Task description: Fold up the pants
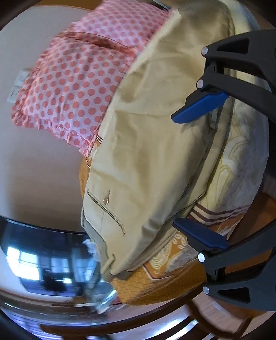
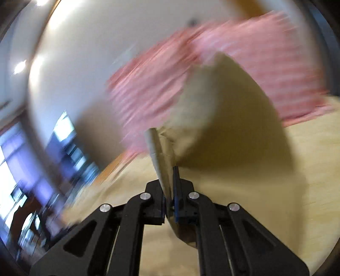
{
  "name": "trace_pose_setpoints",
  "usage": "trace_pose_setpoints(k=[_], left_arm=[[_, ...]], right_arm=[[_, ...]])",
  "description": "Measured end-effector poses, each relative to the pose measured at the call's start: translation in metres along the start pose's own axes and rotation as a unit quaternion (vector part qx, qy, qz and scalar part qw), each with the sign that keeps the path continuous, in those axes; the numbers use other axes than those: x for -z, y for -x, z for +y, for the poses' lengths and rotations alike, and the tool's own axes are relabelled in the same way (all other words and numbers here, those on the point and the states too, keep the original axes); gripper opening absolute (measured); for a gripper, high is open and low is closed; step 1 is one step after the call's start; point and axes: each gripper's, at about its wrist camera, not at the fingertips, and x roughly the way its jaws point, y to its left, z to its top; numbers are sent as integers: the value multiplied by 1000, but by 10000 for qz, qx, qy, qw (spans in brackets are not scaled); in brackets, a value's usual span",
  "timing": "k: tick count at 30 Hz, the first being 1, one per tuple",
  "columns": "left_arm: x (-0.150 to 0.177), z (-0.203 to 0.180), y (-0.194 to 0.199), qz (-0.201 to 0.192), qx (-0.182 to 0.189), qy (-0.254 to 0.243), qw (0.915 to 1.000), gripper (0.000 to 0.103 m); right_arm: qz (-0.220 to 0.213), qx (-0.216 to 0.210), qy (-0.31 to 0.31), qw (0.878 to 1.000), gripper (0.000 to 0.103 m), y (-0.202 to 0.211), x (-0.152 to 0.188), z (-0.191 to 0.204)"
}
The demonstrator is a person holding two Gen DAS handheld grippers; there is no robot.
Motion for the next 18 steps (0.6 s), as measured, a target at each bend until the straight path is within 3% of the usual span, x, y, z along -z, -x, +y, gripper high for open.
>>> trace_pose_setpoints(k=[2,3,9,10,11,12,13,16,18], left_arm=[[-2,9,7,3,108,263,9996,92],[-3,14,11,-22,88,346,9994,92],[-18,50,37,-428,-286,586,9970,92],[-22,55,35,-445,-376,655,9962,92],[-25,61,33,-421,-367,753,9956,92],[-28,67,30,-377,-312,894,9948,92],[-30,73,28,-334,-278,1017,9939,92],[-37,87,23,-270,-237,1293,9910,92],[-40,92,21,-248,-249,1386,9897,92]], right_arm=[[974,-225,189,9948,5,-55,32,23],[1152,-276,198,9928,5,-66,41,27],[1182,-176,589,9911,8,-70,58,48],[1248,-136,873,9882,14,-71,63,59],[1370,-166,1140,9838,33,-76,68,68],[1668,-316,1589,9726,44,-78,77,82],[1681,-349,1780,9689,59,-76,80,92],[1344,-610,1739,9736,63,-63,73,98],[1023,-448,1461,9829,66,-60,62,88]])
